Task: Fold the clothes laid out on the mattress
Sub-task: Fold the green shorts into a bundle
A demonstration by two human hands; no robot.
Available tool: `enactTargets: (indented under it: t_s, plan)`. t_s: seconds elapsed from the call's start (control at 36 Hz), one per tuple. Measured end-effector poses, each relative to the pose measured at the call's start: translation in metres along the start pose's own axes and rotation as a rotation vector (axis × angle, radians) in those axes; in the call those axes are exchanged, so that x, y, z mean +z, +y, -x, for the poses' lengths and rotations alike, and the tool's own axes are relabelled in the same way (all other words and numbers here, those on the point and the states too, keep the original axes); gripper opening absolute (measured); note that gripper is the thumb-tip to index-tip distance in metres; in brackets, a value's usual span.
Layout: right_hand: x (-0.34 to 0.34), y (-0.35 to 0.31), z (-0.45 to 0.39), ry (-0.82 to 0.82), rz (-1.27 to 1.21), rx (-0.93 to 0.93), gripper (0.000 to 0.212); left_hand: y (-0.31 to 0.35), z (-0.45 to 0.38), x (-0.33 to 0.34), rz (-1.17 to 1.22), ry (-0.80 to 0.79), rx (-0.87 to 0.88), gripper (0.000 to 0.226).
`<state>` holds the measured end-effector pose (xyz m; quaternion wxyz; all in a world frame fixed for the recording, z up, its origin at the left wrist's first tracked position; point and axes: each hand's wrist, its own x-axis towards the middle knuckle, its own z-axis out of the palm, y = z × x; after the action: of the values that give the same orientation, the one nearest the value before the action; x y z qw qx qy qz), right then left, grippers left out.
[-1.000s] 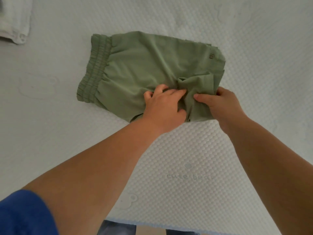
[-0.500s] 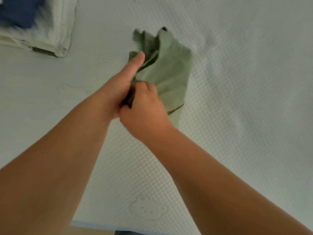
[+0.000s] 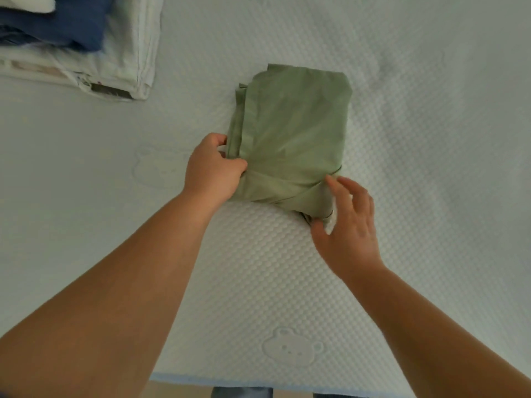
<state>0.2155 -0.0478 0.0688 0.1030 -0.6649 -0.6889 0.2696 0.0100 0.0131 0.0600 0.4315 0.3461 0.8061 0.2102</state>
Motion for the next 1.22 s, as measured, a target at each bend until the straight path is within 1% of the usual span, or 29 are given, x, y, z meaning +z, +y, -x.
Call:
enactTargets:
  t_s: [0.06, 0.08, 0.11, 0.14, 0.17, 0.19, 0.22, 0.25, 0.28, 0.33, 0.39, 0.47, 0.5, 0.58, 0.67, 0.75, 0.83, 0.86, 0.92, 0.94, 0.97, 1.0, 1.06, 1.11, 1.17, 1.19, 1.22]
  plan:
    - [0.0, 0.006, 0.0, -0.033, -0.033, 0.041, 0.066, 0.001, 0.005, -0.003, -0.129, 0.073, 0.085, 0.043]
    - [0.0, 0.009, 0.001, -0.051, -0.043, 0.045, 0.06, 0.003, 0.008, -0.004, -0.206, 0.141, 0.187, 0.051]
    - [0.001, 0.01, 0.002, -0.066, -0.043, 0.048, 0.054, 0.005, 0.011, -0.004, -0.276, 0.201, 0.331, 0.055]
    - [0.003, 0.012, 0.003, -0.074, -0.041, 0.054, 0.049, 0.009, 0.016, -0.002, -0.336, 0.221, 0.486, 0.057]
    - [0.004, 0.014, 0.003, -0.072, -0.046, 0.061, 0.045, 0.014, 0.019, 0.002, -0.39, 0.19, 0.623, 0.056]
    - [0.004, 0.015, 0.003, -0.06, -0.06, 0.063, 0.043, 0.019, 0.022, 0.009, -0.453, 0.118, 0.734, 0.053]
    - [0.004, 0.017, 0.002, -0.043, -0.083, 0.055, 0.042, 0.021, 0.023, 0.016, -0.528, 0.025, 0.811, 0.049]
    - [0.004, 0.018, 0.002, -0.025, -0.102, 0.037, 0.041, 0.022, 0.022, 0.024, -0.614, -0.072, 0.85, 0.046]
    - [0.004, 0.019, 0.002, -0.006, -0.109, 0.01, 0.04, 0.021, 0.019, 0.03, -0.701, -0.154, 0.863, 0.045]
    - [0.006, 0.022, 0.004, 0.036, -0.11, -0.033, 0.035, 0.015, 0.007, 0.037, -0.836, -0.248, 0.857, 0.05]
    - [0.008, 0.026, 0.006, 0.083, -0.145, -0.022, 0.027, 0.005, -0.003, 0.037, -0.897, -0.279, 0.82, 0.061]
    - [0.01, 0.028, 0.007, 0.143, -0.182, 0.039, 0.007, -0.008, -0.007, 0.033, -0.911, -0.273, 0.756, 0.074]
    - [0.011, 0.028, 0.009, 0.157, -0.173, 0.056, 0.007, -0.011, -0.007, 0.033, -0.906, -0.275, 0.728, 0.076]
    - [0.012, 0.031, 0.02, 0.169, -0.121, 0.059, 0.017, -0.014, -0.006, 0.034, -0.89, -0.296, 0.66, 0.083]
    - [0.014, 0.034, 0.038, 0.109, -0.108, 0.107, 0.02, -0.011, -0.011, 0.035, -0.842, -0.303, 0.612, 0.088]
    - [0.015, 0.038, 0.056, 0.061, -0.148, 0.15, 0.019, -0.007, -0.016, 0.034, -0.844, -0.322, 0.633, 0.094]
    - [0.013, 0.035, 0.054, 0.033, -0.32, 0.296, 0.013, -0.006, -0.015, 0.028, -0.84, -0.298, 0.706, 0.102]
    - [0.013, 0.032, 0.048, 0.035, -0.362, 0.302, 0.019, -0.006, -0.012, 0.027, -0.832, -0.282, 0.738, 0.104]
    - [0.014, 0.025, 0.029, 0.01, -0.382, 0.241, 0.045, -0.011, -0.009, 0.024, -0.823, -0.25, 0.765, 0.108]
    - [0.015, 0.022, 0.02, -0.021, -0.354, 0.214, 0.054, -0.014, -0.008, 0.022, -0.834, -0.251, 0.752, 0.109]
    - [0.017, 0.02, 0.012, -0.043, -0.309, 0.198, 0.056, -0.017, -0.008, 0.02, -0.855, -0.266, 0.726, 0.11]
    - [0.018, 0.02, 0.007, -0.044, -0.265, 0.196, 0.05, -0.02, -0.009, 0.018, -0.881, -0.291, 0.697, 0.112]
    - [0.021, 0.02, 0.009, 0.007, -0.224, 0.185, 0.032, -0.023, -0.013, 0.015, -0.92, -0.339, 0.659, 0.117]
    - [0.024, 0.022, 0.02, 0.045, -0.213, 0.139, 0.023, -0.019, -0.019, 0.014, -0.923, -0.382, 0.653, 0.12]
    - [0.027, 0.022, 0.03, 0.028, -0.213, 0.144, 0.019, -0.012, -0.02, 0.011, -0.838, -0.413, 0.646, 0.125]
    - [0.026, 0.022, 0.034, 0.007, -0.211, 0.162, 0.018, -0.009, -0.019, 0.008, -0.751, -0.395, 0.638, 0.126]
    - [0.025, 0.021, 0.036, -0.012, -0.205, 0.179, 0.018, -0.008, -0.016, 0.005, -0.646, -0.34, 0.625, 0.123]
